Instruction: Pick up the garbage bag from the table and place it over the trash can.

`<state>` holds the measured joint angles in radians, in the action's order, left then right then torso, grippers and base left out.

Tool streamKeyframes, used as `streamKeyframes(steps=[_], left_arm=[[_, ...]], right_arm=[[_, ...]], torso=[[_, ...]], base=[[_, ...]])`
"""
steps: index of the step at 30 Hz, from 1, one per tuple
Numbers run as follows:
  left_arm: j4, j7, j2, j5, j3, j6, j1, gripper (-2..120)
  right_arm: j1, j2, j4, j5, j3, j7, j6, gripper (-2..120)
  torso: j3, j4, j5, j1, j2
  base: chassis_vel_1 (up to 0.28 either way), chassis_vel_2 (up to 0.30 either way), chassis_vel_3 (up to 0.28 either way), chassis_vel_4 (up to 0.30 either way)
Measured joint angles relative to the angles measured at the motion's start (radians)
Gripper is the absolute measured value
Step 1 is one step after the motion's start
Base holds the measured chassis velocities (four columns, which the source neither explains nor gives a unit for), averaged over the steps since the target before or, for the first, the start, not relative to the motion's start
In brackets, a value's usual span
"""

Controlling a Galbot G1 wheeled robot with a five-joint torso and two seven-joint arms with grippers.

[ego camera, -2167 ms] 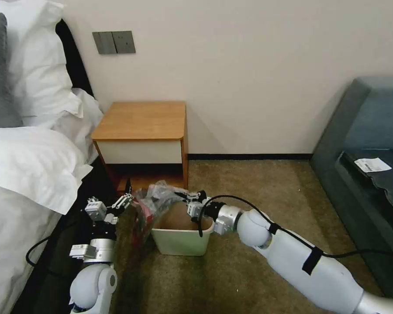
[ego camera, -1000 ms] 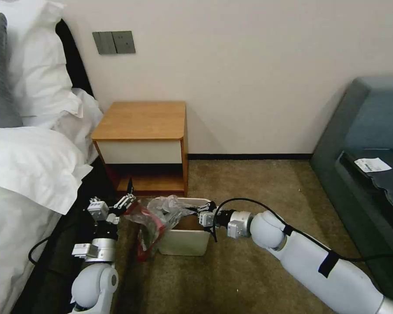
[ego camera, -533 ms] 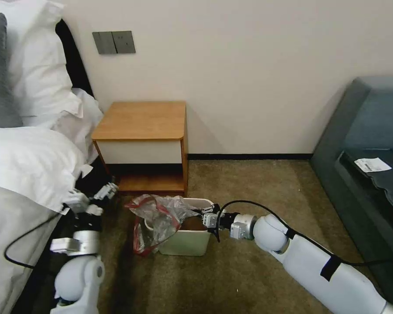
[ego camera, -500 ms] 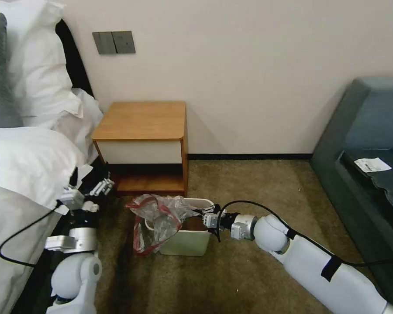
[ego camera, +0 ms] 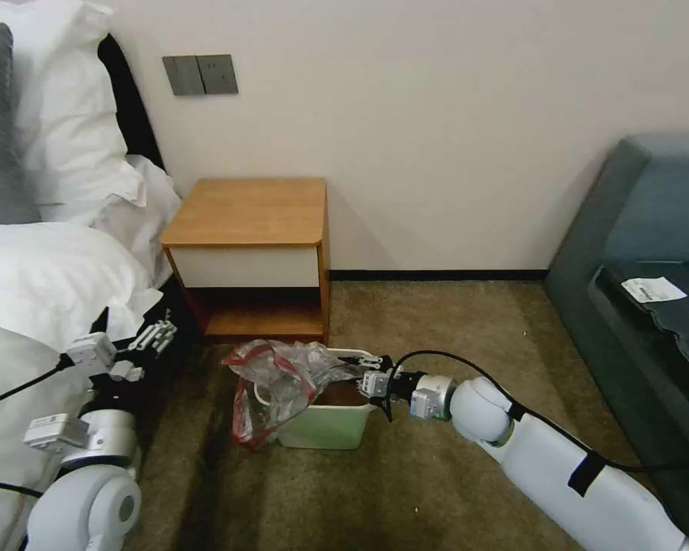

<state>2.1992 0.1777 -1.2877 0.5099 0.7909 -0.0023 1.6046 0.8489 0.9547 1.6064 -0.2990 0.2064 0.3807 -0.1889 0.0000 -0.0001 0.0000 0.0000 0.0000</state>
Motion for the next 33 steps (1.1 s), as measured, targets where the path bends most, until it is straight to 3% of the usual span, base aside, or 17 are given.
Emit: streamKeyframes(steps=[4, 5, 13, 18, 24, 33], left_arm=[[0.017, 0.012, 0.006, -0.005, -0.011, 0.034, 0.023, 99], [0.017, 0.012, 0.006, -0.005, -0.011, 0.034, 0.023, 99], [0.059, -0.022, 0.043, 0.027, -0.021, 0.114, 0.089, 99], [0.077, -0.014, 0.083, 0.061, -0.018, 0.155, 0.132, 99], [0.11, 0.037, 0.123, 0.104, -0.016, 0.244, 0.154, 99], [0.098, 0.056, 0.133, 0.105, -0.029, 0.26, 0.138, 99]], right_arm=[[0.002, -0.004, 0.009, 0.001, -0.013, 0.004, -0.01, 63], [0.002, -0.004, 0.009, 0.001, -0.013, 0.004, -0.01, 63], [0.008, -0.008, 0.022, 0.015, -0.026, 0.005, -0.018, 96], [0.014, -0.013, 0.031, 0.021, -0.036, 0.007, -0.021, 100], [0.024, -0.027, 0.041, 0.058, -0.059, 0.022, -0.031, 100], [-0.02, -0.05, 0.035, 0.168, -0.075, 0.068, -0.014, 100]], torso=[[0.0, 0.0001, 0.0001, 0.0, 0.0], [0.0, 0.0001, 0.0001, 0.0, 0.0], [0.0, 0.0002, 0.0, 0.0, 0.0], [0.0, 0.0002, 0.0, 0.0, 0.0], [0.0, 0.0001, 0.0001, 0.0, 0.0], [0.0, 0.0001, 0.0001, 0.0, 0.0]], base=[[0.0, 0.0, 0.0, 0.0], [0.0, 0.0, 0.0, 0.0], [0.0, 0.0, 0.0, 0.0], [0.0, 0.0, 0.0, 0.0], [0.0, 0.0, 0.0, 0.0], [0.0, 0.0, 0.0, 0.0]])
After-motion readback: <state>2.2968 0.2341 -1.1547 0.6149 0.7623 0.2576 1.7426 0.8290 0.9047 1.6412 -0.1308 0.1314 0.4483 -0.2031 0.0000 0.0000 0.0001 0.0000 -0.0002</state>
